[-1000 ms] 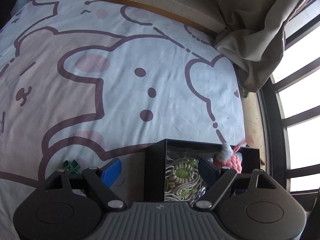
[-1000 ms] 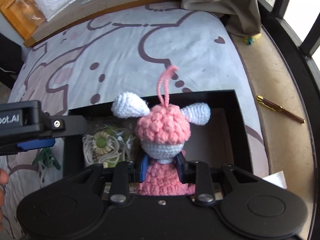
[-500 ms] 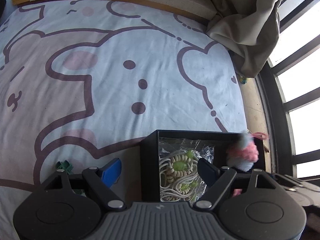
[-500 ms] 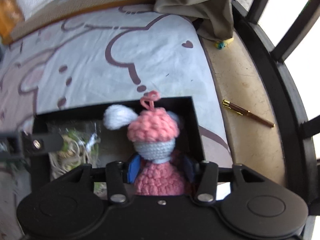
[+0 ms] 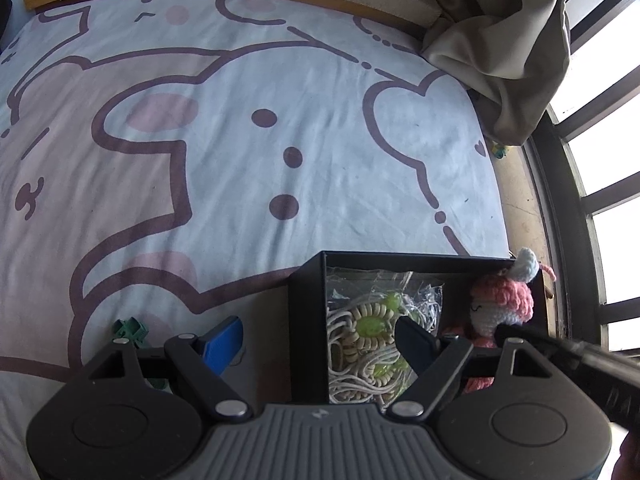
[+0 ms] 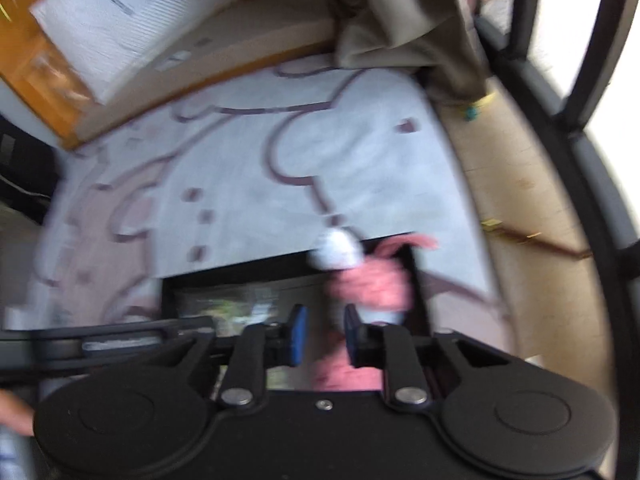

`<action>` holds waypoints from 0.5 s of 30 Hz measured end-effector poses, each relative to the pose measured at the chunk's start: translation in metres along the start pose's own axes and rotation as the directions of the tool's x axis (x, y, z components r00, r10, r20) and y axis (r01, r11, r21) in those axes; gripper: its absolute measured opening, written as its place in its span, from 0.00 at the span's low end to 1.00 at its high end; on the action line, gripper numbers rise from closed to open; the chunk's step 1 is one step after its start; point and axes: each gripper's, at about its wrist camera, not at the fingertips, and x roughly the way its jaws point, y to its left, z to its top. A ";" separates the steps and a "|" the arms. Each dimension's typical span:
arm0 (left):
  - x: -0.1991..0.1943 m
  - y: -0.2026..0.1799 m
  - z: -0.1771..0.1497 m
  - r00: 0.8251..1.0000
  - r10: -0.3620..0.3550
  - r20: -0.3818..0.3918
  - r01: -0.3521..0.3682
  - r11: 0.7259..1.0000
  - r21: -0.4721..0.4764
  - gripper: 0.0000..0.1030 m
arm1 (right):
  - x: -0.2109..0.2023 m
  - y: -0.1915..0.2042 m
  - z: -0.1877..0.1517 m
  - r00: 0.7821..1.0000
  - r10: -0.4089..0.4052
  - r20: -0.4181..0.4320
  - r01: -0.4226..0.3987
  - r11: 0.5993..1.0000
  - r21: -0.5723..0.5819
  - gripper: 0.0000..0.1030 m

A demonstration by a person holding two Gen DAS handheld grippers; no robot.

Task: Organize objects
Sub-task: 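Lower cord bag into black box with left tool while right tool lowers bunny inside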

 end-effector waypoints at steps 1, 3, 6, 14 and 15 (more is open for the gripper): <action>0.001 -0.001 0.000 1.000 -0.001 -0.003 0.001 1.000 0.001 0.80 | 0.003 0.002 -0.001 0.999 0.042 -0.021 -0.042 0.999 0.007 0.15; 0.003 -0.002 -0.001 1.000 -0.005 -0.014 0.005 1.000 0.001 0.80 | 0.015 0.007 -0.006 0.993 0.079 -0.091 -0.080 0.997 -0.003 0.14; 0.007 -0.003 -0.003 1.000 -0.002 -0.026 0.003 1.000 0.004 0.80 | 0.034 0.010 -0.015 0.984 -0.037 -0.176 0.026 0.998 -0.062 0.05; 0.015 -0.006 -0.004 0.999 0.026 -0.033 -0.025 0.999 0.029 0.81 | 0.034 -0.013 -0.018 0.980 -0.073 -0.187 0.073 0.997 -0.009 0.00; 0.017 -0.007 -0.004 0.999 0.030 -0.032 -0.029 0.999 0.033 0.81 | 0.034 -0.013 -0.018 0.980 -0.071 -0.188 0.070 0.997 -0.013 0.00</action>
